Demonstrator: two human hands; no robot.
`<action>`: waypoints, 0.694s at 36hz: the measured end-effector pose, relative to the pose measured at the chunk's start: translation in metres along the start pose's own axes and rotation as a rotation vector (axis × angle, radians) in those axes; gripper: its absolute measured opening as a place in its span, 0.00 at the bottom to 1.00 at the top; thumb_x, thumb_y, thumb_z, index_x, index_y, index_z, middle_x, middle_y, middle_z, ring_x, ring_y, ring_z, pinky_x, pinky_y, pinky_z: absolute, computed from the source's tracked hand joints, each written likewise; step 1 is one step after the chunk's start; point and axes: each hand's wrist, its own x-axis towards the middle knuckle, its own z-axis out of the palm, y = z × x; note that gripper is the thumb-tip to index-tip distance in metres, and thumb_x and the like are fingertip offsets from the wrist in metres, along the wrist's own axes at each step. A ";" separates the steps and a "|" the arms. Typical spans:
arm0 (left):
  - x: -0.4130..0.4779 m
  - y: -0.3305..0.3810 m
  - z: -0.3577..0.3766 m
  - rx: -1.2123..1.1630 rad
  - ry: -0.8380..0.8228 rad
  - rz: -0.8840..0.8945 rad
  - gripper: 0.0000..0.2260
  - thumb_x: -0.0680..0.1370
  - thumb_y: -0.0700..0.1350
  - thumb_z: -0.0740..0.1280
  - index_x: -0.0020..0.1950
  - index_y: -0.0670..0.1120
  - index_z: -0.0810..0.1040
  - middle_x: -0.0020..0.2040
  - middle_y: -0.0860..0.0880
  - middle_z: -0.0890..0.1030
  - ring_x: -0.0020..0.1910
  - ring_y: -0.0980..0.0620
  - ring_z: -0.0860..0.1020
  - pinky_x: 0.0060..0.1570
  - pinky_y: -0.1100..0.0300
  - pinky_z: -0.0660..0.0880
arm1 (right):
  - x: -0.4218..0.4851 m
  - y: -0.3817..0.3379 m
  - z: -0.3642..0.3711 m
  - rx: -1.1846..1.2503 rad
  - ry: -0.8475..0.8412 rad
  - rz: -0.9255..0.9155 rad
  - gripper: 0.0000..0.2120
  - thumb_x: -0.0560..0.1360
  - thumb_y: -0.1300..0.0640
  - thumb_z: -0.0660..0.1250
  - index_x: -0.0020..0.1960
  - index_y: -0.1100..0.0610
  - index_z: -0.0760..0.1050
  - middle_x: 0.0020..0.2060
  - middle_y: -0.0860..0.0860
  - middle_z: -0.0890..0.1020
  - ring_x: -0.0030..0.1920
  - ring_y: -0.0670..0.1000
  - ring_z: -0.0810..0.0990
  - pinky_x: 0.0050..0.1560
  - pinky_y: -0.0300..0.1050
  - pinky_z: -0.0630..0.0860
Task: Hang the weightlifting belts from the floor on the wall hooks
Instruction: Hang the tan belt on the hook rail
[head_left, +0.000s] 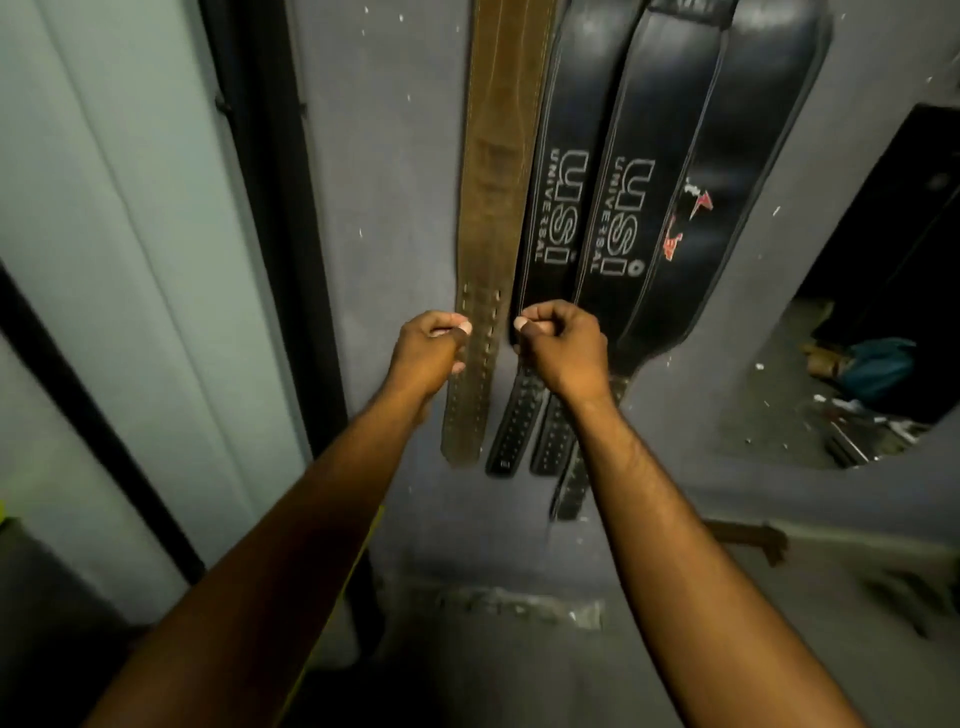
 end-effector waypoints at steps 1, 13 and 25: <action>-0.021 -0.019 -0.002 -0.015 0.004 -0.048 0.06 0.81 0.41 0.65 0.51 0.49 0.80 0.50 0.47 0.82 0.53 0.47 0.82 0.51 0.55 0.81 | -0.022 0.016 0.000 0.028 -0.042 0.043 0.02 0.77 0.58 0.71 0.47 0.52 0.81 0.41 0.49 0.85 0.43 0.49 0.85 0.44 0.43 0.84; -0.174 -0.178 -0.016 -0.095 0.074 -0.449 0.08 0.83 0.38 0.60 0.59 0.43 0.76 0.49 0.42 0.80 0.40 0.50 0.81 0.33 0.63 0.81 | -0.183 0.170 -0.009 0.161 -0.374 0.397 0.04 0.79 0.62 0.67 0.50 0.60 0.81 0.38 0.54 0.83 0.37 0.50 0.82 0.43 0.46 0.82; -0.281 -0.365 -0.011 -0.137 0.271 -0.863 0.06 0.82 0.36 0.62 0.58 0.39 0.75 0.45 0.42 0.79 0.37 0.48 0.79 0.30 0.63 0.80 | -0.280 0.314 0.041 0.094 -0.564 0.614 0.05 0.78 0.66 0.68 0.53 0.63 0.79 0.35 0.49 0.81 0.29 0.39 0.80 0.35 0.35 0.79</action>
